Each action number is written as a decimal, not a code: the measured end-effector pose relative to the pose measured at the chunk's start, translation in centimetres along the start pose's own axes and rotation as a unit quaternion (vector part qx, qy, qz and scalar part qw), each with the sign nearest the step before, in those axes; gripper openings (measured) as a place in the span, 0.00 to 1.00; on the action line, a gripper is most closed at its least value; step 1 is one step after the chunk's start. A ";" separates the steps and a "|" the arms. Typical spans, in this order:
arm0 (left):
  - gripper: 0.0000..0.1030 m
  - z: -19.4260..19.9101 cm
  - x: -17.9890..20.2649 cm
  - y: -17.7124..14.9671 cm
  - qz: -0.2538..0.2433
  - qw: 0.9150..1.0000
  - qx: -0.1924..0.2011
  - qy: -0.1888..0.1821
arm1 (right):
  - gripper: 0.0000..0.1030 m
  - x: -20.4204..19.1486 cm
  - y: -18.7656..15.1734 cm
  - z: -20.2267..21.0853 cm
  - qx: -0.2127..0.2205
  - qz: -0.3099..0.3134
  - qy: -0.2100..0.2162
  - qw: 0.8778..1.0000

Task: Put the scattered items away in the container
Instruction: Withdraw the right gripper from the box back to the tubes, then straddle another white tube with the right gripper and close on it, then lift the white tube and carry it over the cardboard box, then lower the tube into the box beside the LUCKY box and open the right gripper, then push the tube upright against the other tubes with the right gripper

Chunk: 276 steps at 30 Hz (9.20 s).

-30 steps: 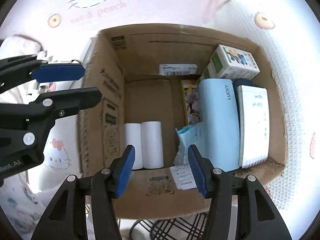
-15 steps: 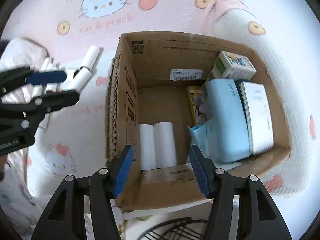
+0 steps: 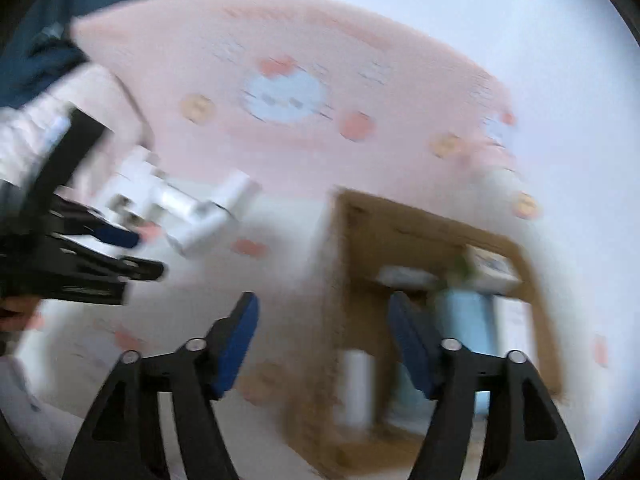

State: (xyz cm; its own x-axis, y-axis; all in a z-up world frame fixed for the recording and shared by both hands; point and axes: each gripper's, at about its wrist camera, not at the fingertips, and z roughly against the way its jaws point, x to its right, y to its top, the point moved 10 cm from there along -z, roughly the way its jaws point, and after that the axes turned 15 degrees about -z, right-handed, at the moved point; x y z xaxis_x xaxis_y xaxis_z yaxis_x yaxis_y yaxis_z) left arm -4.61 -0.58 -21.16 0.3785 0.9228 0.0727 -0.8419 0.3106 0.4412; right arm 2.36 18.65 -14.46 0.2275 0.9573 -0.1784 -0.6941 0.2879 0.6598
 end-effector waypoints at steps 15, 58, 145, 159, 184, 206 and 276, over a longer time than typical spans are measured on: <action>0.47 0.5 -9.9 -5.7 0.119 0.990 -0.006 0.074 | 0.67 -12.2 -4.6 -8.1 -0.027 0.072 0.127 0.989; 0.34 -7.9 -8.6 -8.6 0.290 0.949 -0.065 -0.101 | 0.46 -19.8 -11.3 -17.9 -0.141 -0.033 0.198 0.969; 0.41 0.1 -4.8 0.2 0.223 0.959 0.057 -0.167 | 0.44 -16.1 -4.4 -14.5 -0.167 -0.142 0.161 0.962; 0.41 5.9 2.3 10.3 0.078 0.977 0.117 -0.161 | 0.43 -6.7 2.1 -6.1 -0.064 -0.195 0.093 0.974; 0.40 2.4 18.7 20.4 -0.132 0.971 0.001 -0.197 | 0.43 11.1 0.0 -1.1 -0.067 -0.356 0.051 0.931; 0.40 -6.4 24.8 15.8 0.006 0.951 -0.144 -0.273 | 0.40 16.5 -10.1 -6.1 -0.240 -0.394 0.048 0.886; 0.07 -12.0 23.4 17.2 0.037 0.960 -0.242 -0.137 | 0.13 24.1 -14.9 -4.9 -0.233 -0.473 -0.010 0.850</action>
State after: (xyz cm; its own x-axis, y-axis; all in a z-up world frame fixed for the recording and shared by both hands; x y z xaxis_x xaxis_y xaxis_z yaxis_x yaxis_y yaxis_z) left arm -14.89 29.10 -22.62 0.3413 0.8722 0.3504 -0.9254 0.3771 -0.0374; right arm 14.82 37.53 -32.11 0.8421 0.2934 -0.4525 -0.3894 0.9113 -0.1339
